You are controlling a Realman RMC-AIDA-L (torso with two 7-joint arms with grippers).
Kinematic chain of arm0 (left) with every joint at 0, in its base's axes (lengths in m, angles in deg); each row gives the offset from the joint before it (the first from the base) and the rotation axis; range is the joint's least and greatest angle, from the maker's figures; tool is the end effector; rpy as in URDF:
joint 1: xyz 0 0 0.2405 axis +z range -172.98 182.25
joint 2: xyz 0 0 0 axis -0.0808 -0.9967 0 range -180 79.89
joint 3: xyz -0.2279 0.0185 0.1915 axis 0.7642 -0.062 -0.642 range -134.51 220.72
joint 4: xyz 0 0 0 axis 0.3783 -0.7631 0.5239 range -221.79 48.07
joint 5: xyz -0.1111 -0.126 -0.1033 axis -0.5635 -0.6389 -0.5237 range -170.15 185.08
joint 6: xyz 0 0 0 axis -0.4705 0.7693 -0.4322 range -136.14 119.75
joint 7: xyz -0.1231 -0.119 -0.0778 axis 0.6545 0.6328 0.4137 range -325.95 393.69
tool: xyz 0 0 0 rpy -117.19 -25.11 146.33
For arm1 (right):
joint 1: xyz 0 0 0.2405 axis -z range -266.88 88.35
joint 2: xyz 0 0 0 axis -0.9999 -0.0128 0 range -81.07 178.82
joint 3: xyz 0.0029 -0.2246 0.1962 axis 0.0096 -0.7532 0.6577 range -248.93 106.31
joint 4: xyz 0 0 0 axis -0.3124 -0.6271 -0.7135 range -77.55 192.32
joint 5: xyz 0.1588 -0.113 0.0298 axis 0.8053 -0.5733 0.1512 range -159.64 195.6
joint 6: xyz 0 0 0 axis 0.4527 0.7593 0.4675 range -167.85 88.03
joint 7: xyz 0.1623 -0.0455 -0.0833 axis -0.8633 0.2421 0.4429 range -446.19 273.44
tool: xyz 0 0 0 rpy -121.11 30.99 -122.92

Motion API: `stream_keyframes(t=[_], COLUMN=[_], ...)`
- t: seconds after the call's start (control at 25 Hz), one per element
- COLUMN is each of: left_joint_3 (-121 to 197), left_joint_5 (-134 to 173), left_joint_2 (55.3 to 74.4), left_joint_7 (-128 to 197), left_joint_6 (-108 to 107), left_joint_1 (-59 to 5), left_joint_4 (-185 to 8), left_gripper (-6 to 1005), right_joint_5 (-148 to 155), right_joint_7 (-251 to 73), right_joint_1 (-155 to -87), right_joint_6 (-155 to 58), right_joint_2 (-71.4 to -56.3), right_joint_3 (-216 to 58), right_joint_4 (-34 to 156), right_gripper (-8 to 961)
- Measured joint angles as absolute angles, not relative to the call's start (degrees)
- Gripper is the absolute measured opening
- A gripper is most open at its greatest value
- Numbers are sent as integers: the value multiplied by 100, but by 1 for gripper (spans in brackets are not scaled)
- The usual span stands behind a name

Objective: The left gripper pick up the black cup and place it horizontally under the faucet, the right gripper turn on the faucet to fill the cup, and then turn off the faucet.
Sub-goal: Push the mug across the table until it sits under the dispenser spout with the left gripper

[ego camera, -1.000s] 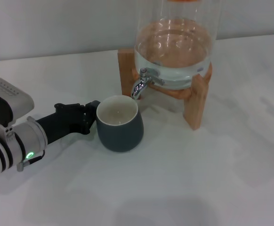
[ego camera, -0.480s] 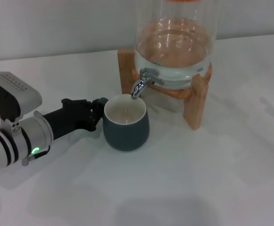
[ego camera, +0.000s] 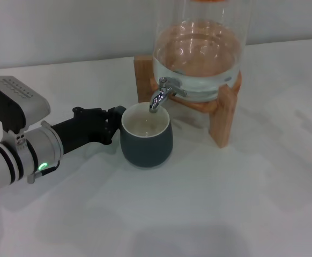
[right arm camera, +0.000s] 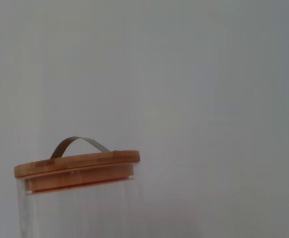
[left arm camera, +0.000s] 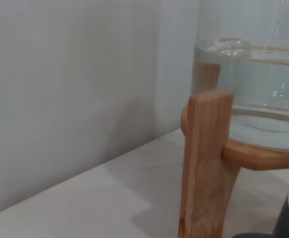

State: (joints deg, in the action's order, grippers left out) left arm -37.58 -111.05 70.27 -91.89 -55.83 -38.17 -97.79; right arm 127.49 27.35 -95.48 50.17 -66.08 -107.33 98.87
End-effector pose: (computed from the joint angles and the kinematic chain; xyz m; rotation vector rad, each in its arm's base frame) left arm -0.2470 0.4259 -0.1506 -2.4833 -0.5613 -0.4888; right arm 0.3540 0.2877 0.1056 -1.8628 0.4810 1.0184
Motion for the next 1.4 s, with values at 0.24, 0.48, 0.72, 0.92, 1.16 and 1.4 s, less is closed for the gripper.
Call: stream_keyframes(t=[0.24,0.48,0.72,0.92,1.16,1.4], left_joint_3=[-3757,-3759,-3767,-3888,-3903,-3914], left_joint_5=[-11110,-11110,-11109,-11104,-11104,-11106], left_joint_2=[7035,7035,7033,7040,7039,7036], left_joint_7=[-9189,-9190,-9214,-9221,-9208,-9207], left_joint_6=[-5557,-5441,-5436,-5434,-5433,-5433], left_joint_1=[-3837,-3852,-3832,-3824,-3774,-3765], left_joint_4=[-9844,-9846,-9846,-9847,-9847,-9825], left_gripper=[106,105,106,106,106,107], right_joint_5=[12748,12749,12749,12749,12749,12749], right_joint_7=[2735,2735,2735,2735,2735,2735], right_joint_1=[-9551,-9551,-9551,-9550,-9541,-9537], right_joint_6=[5017,5017,5018,5024,5027,5034], right_joint_2=[-6608,-6608,-6609,-6608,-6609,-6608], right_joint_3=[-10732,-10736,-10739,-10739,-10725,-10723], right_joint_4=[9887,9871,9827,9817,9808,9807], right_gripper=[740,740,740,740,740,740])
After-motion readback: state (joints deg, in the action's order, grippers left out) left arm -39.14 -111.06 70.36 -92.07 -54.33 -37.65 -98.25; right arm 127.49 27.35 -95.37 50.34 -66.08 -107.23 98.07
